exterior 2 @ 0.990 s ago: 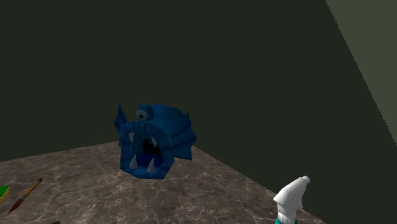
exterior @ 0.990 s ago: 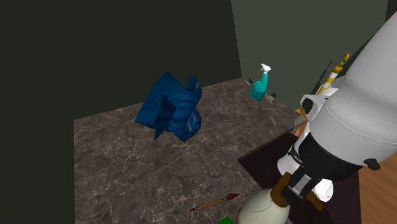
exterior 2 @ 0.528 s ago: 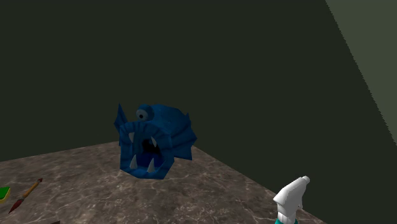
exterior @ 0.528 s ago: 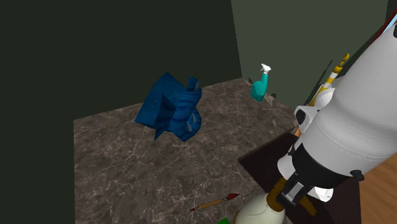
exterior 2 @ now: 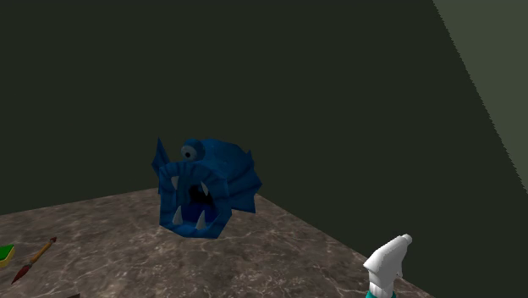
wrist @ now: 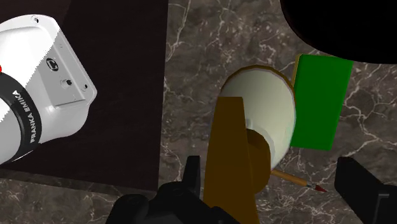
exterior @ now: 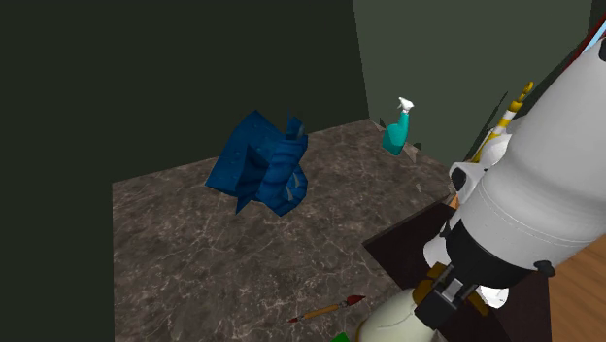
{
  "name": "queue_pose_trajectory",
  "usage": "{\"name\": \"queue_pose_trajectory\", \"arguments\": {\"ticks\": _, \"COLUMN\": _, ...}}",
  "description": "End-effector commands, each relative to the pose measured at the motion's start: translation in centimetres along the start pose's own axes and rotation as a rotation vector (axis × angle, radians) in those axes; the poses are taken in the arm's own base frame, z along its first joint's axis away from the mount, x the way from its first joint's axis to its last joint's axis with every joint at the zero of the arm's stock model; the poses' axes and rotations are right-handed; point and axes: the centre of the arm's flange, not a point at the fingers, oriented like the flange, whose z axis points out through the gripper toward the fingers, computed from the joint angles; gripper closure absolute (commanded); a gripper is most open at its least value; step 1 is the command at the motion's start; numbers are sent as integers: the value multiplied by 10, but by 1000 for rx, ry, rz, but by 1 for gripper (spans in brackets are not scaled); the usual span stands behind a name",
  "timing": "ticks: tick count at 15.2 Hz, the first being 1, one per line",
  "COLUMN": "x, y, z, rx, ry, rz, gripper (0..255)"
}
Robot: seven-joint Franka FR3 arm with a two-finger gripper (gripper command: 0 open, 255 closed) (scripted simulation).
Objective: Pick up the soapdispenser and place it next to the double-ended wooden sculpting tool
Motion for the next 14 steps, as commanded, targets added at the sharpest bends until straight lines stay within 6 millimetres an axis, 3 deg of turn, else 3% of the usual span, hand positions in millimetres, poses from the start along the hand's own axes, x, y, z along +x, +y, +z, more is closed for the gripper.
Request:
{"name": "queue_pose_trajectory", "arguments": {"ticks": 1, "x": 0, "y": 0, "z": 0, "rx": 0, "ry": 0, "rz": 0, "gripper": 0}}
{"name": "queue_pose_trajectory", "arguments": {"ticks": 2, "x": 0, "y": 0, "z": 0, "rx": 0, "ry": 0, "rz": 0, "gripper": 0}}
{"name": "queue_pose_trajectory", "arguments": {"ticks": 6, "x": 0, "y": 0, "z": -50, "rx": 0, "ry": 0, "rz": 0, "gripper": 0}}
{"name": "queue_pose_trajectory", "arguments": {"ticks": 14, "x": 0, "y": 0, "z": -50, "rx": 0, "ry": 0, "rz": 0, "gripper": 0}}
